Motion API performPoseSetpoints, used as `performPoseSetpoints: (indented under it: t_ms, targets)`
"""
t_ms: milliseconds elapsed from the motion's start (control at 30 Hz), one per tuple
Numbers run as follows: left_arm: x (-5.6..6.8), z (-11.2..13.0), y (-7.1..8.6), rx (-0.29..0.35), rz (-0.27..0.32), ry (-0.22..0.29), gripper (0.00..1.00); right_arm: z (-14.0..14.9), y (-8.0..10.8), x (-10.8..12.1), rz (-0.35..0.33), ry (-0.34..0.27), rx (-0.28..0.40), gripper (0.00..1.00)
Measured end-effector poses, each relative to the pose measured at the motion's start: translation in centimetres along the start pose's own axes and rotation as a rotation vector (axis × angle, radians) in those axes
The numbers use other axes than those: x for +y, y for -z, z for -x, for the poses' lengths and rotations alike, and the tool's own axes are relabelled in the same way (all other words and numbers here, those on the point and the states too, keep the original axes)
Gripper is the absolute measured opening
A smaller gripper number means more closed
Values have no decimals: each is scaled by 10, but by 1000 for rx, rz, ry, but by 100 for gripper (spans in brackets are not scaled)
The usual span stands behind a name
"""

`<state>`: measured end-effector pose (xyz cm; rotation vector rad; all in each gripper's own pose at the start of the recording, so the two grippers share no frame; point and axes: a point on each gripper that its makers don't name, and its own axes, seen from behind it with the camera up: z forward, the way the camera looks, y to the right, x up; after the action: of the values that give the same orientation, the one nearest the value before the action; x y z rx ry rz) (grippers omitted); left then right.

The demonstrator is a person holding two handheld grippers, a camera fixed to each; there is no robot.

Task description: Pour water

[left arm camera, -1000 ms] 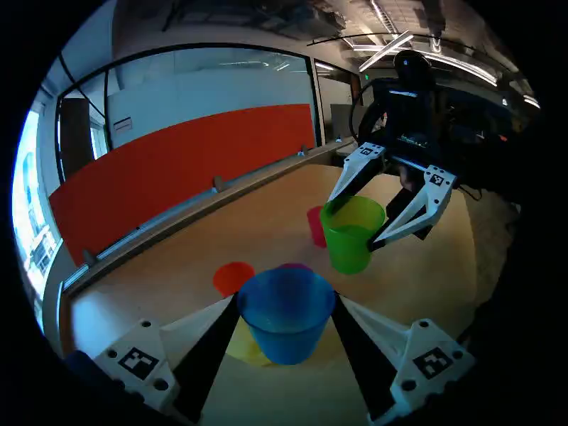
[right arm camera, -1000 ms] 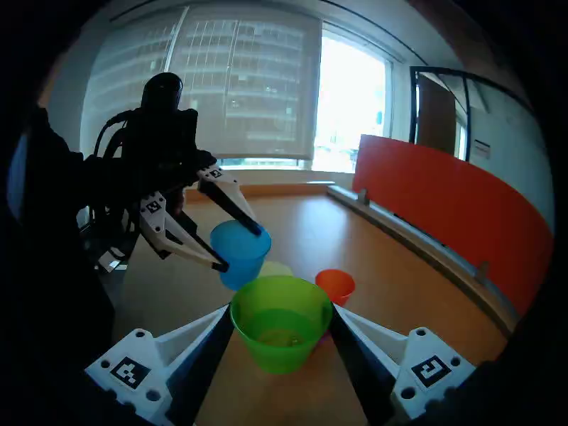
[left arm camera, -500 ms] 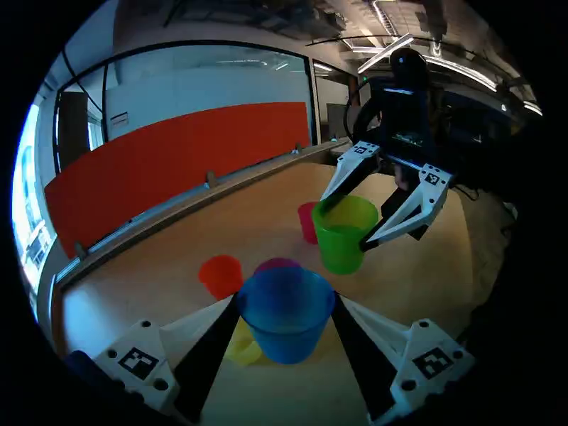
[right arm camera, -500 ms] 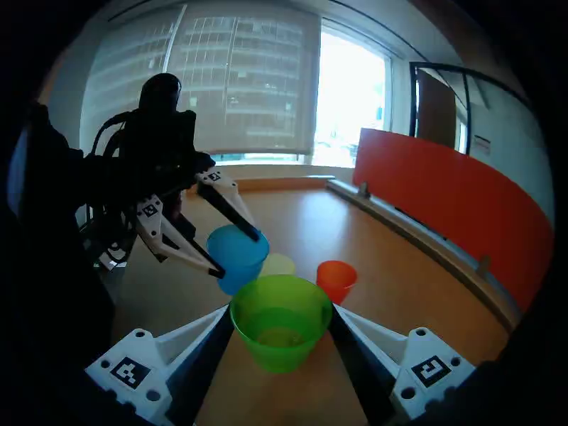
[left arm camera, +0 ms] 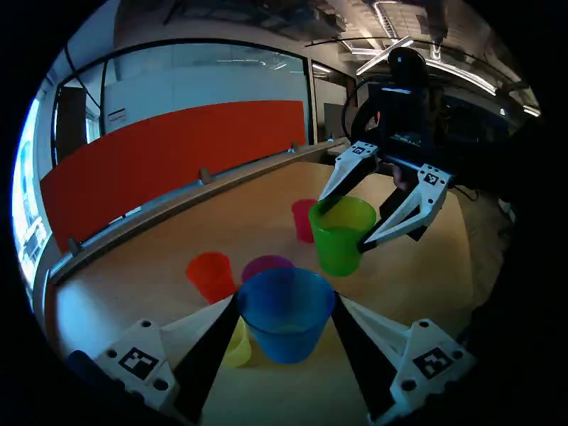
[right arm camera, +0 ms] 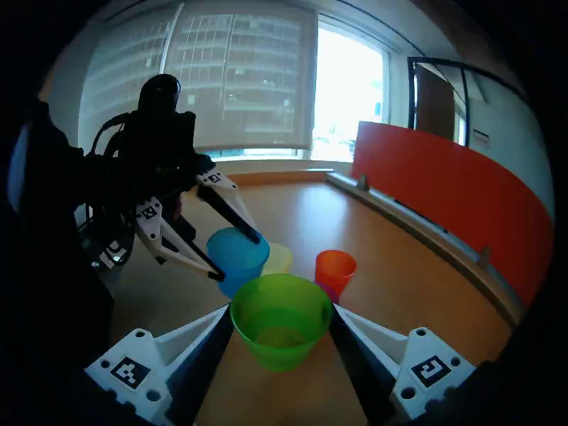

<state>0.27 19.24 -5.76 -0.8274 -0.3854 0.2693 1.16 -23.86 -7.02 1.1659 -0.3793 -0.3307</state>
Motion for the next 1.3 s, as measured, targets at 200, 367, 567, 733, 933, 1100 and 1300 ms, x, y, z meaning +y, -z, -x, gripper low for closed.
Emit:
performPoseSetpoints:
  t_ms: [200,367,567,733,933,1100,1300]
  targets:
    - [4,5,-5,-10,4,-16,89,6,-2,0,-7,-3,-11,93]
    - [8,10,-10,-19,7,-24,89,13,-3,-1,-12,-5,-21,93]
    - [11,15,-14,-30,16,-31,89,19,-4,0,-13,-9,-29,93]
    - [15,20,-16,-39,22,-41,89,24,-6,-1,-16,-13,-33,93]
    - [20,29,-18,-57,30,-49,89,32,-8,-2,-19,-22,-40,93]
    - [22,34,-21,-69,37,-49,89,37,-10,-4,-21,-27,-44,93]
    - [27,41,-24,-79,44,-55,89,45,-13,-7,-30,-33,-54,93]
